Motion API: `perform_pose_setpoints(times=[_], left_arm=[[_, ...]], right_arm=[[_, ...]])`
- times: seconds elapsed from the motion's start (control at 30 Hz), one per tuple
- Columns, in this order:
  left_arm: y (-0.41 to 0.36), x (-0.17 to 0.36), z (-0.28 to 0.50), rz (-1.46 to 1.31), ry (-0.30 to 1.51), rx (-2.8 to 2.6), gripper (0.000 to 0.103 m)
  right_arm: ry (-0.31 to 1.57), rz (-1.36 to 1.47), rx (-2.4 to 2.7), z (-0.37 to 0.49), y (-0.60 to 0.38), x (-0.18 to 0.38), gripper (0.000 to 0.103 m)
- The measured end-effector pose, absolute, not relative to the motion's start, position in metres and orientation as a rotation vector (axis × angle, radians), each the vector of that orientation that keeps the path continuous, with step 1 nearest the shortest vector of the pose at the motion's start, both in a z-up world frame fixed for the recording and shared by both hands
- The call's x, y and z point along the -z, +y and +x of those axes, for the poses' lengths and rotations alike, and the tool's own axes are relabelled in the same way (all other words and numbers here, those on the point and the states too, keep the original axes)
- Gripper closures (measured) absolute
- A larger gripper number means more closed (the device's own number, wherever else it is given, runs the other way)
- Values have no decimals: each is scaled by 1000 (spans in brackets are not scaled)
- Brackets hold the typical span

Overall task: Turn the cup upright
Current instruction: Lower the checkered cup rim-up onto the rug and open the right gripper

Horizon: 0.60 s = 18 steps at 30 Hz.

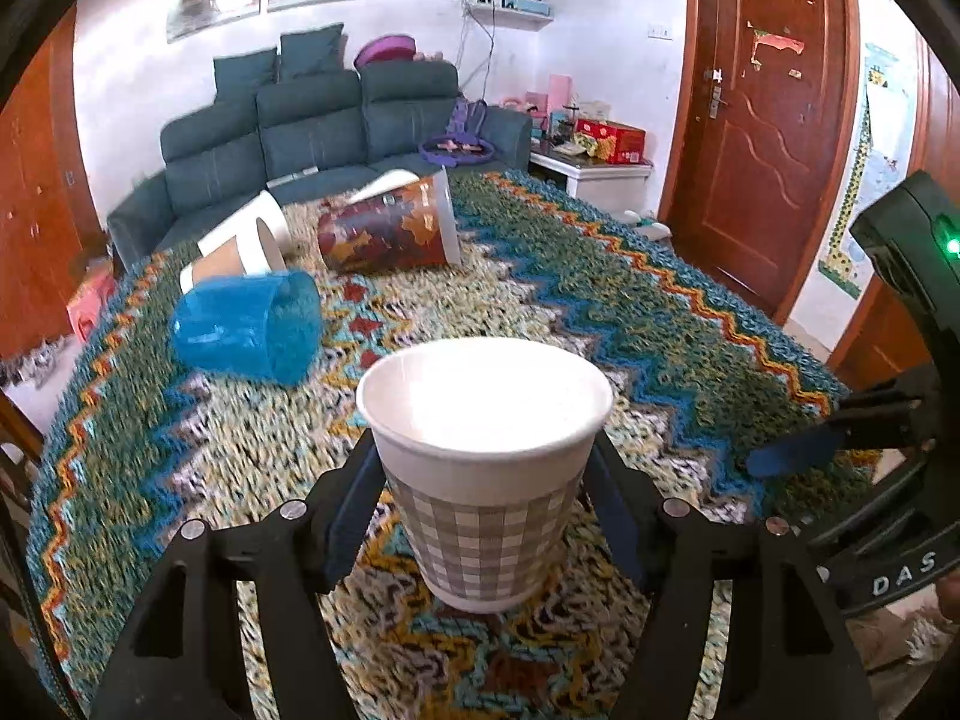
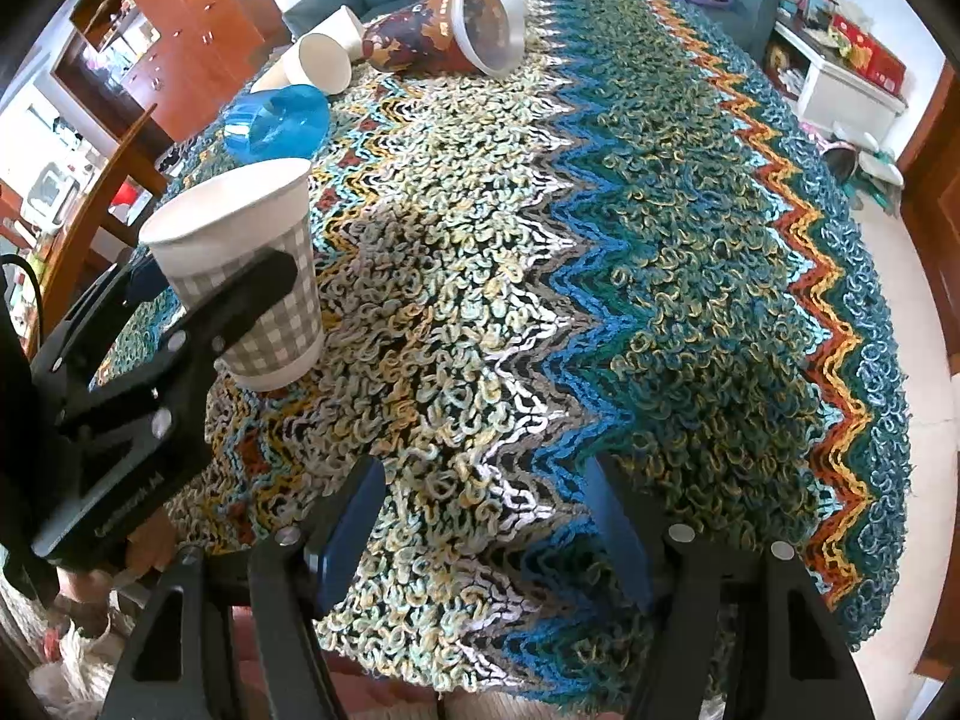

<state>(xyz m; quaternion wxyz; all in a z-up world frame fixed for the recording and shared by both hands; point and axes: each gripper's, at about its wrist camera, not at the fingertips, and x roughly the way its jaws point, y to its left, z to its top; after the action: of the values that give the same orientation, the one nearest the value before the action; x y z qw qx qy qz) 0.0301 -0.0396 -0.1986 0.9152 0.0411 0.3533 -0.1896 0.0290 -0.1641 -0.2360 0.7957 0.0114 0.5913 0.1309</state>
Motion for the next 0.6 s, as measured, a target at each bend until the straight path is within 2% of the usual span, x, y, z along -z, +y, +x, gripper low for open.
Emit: perform_pose_setpoints(times=[0.1,0.17,0.37,0.6], left_arm=[[-40,202,28,83,773,397,32],[-40,203,25,94,787,393,20],[-32,200,22,61,823,374,9],[-26,184,10,72,820,359,7]], right_arm=[[1268,21,-285,28,-163,235,33],[1267,19,-286,27,-162,234,34],[1260,15,-295,21,-162,230,33],[1236,-3,-319,14,-157,220,33]])
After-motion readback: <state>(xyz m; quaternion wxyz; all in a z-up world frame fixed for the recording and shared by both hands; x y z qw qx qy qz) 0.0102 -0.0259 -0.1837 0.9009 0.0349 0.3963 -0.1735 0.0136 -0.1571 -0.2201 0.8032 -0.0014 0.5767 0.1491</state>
